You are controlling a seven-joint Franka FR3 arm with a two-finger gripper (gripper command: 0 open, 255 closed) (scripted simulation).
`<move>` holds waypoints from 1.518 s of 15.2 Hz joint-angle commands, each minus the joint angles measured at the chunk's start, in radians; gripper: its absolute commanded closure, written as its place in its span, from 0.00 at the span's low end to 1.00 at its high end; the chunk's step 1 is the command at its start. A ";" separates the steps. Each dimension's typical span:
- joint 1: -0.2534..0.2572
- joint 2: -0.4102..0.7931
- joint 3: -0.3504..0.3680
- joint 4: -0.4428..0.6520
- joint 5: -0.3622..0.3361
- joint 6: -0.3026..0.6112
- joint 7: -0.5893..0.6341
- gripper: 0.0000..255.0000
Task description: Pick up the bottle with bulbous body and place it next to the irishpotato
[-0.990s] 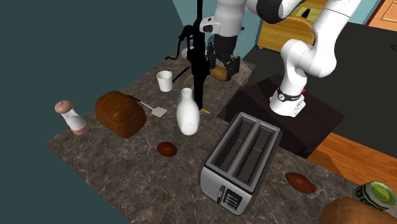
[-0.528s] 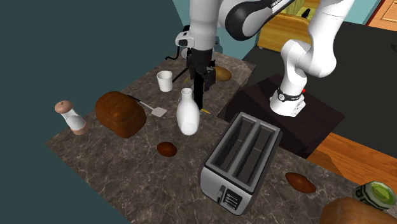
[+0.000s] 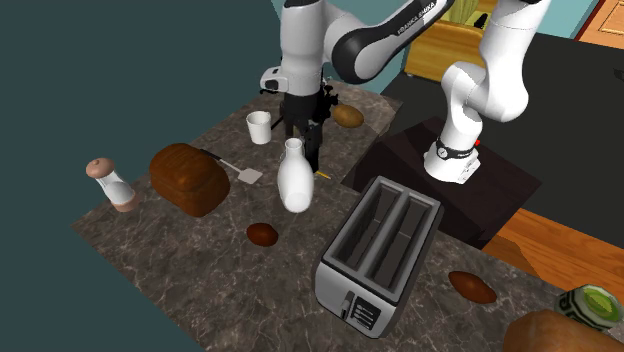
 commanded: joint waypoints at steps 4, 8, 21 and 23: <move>0.000 0.024 0.001 -0.021 0.007 0.045 -0.004 0.00; 0.000 0.024 0.001 -0.021 0.007 0.045 -0.004 0.00; 0.000 0.019 0.001 -0.013 0.005 0.032 -0.002 1.00; 0.001 0.009 0.001 0.003 0.002 0.007 0.000 1.00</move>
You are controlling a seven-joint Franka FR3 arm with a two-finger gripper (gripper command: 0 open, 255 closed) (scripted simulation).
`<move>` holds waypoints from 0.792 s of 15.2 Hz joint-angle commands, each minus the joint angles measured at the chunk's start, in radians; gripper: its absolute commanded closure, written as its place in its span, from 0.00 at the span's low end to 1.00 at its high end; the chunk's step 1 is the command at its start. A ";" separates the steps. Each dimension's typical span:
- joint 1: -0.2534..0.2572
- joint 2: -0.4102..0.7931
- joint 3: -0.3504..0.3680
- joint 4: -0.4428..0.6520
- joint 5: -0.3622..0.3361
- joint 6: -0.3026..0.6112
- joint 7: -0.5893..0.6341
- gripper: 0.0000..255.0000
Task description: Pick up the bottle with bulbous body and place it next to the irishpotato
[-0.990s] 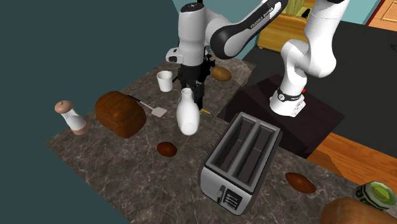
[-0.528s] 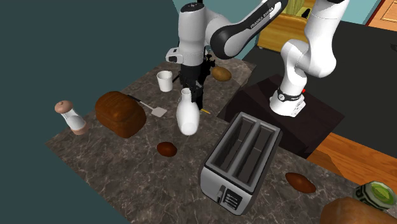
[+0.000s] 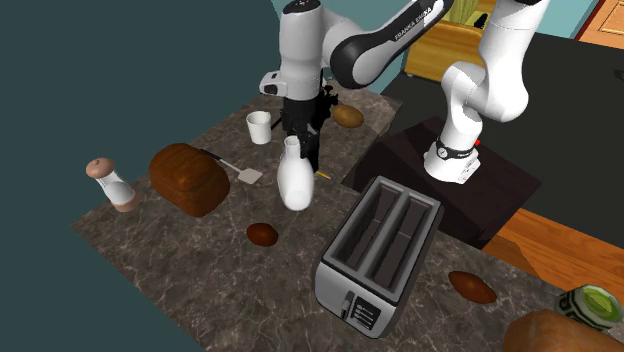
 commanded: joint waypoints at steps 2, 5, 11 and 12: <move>0.000 -0.018 0.000 0.022 -0.005 -0.039 0.003 1.00; 0.000 -0.029 0.000 0.050 -0.008 -0.078 0.006 1.00; 0.001 -0.047 0.000 0.111 -0.013 -0.156 0.011 1.00; 0.001 -0.049 0.000 0.122 -0.014 -0.169 0.012 1.00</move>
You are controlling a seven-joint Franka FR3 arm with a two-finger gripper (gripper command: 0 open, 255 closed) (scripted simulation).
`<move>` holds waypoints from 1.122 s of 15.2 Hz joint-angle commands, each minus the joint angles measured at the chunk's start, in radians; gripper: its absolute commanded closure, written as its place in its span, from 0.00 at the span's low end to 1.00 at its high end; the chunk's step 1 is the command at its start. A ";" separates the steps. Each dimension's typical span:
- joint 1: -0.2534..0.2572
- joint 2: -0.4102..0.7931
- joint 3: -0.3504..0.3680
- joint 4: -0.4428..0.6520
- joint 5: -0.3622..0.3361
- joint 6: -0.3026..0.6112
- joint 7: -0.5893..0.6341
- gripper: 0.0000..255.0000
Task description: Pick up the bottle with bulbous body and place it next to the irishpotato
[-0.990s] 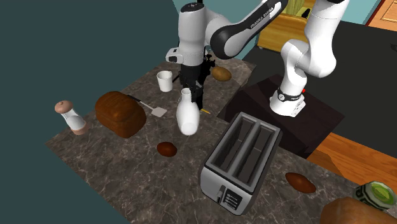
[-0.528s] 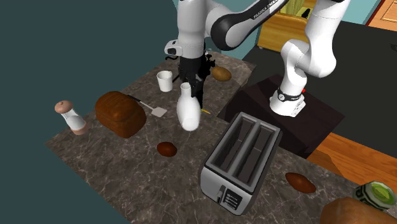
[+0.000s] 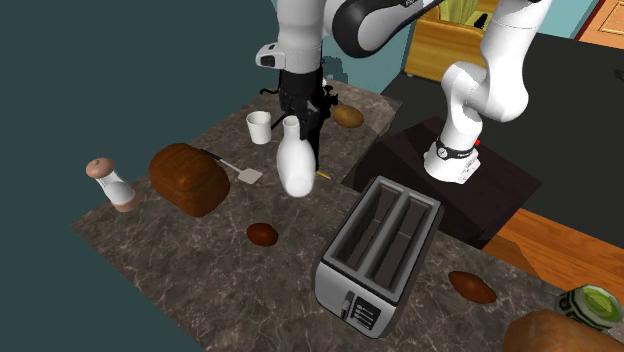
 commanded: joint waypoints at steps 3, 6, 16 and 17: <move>0.000 -0.009 0.000 0.048 -0.002 -0.056 0.002 1.00; 0.000 -0.012 0.000 0.085 -0.003 -0.096 0.004 1.00; 0.000 -0.008 0.000 0.224 -0.003 -0.231 0.006 1.00; 0.000 -0.006 0.000 0.239 -0.003 -0.245 0.006 1.00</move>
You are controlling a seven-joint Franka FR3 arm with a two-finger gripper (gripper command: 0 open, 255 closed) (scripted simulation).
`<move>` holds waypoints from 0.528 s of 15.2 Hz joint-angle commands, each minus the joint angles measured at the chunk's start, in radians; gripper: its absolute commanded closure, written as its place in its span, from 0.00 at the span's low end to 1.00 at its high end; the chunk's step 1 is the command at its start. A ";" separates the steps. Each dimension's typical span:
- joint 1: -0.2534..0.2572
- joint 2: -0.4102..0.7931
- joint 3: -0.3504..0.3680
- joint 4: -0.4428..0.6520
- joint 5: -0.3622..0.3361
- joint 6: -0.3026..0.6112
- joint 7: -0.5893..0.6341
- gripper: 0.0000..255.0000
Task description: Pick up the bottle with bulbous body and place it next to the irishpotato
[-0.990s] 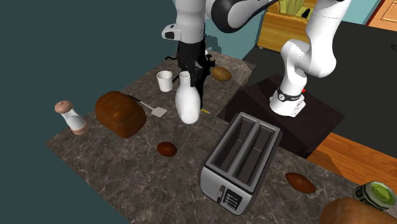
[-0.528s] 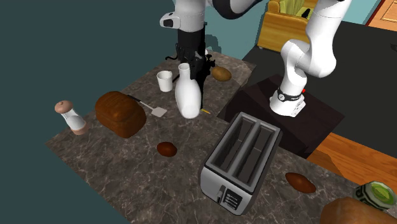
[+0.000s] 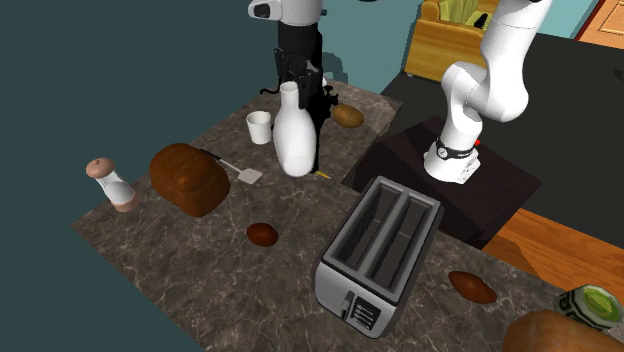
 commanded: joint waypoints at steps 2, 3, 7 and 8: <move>-0.001 0.005 -0.001 0.047 0.001 -0.042 -0.001 1.00; -0.001 0.008 -0.001 0.064 0.002 -0.056 -0.001 1.00; -0.002 0.021 -0.002 0.134 0.004 -0.113 -0.001 1.00; -0.002 0.024 -0.002 0.152 0.005 -0.128 -0.002 1.00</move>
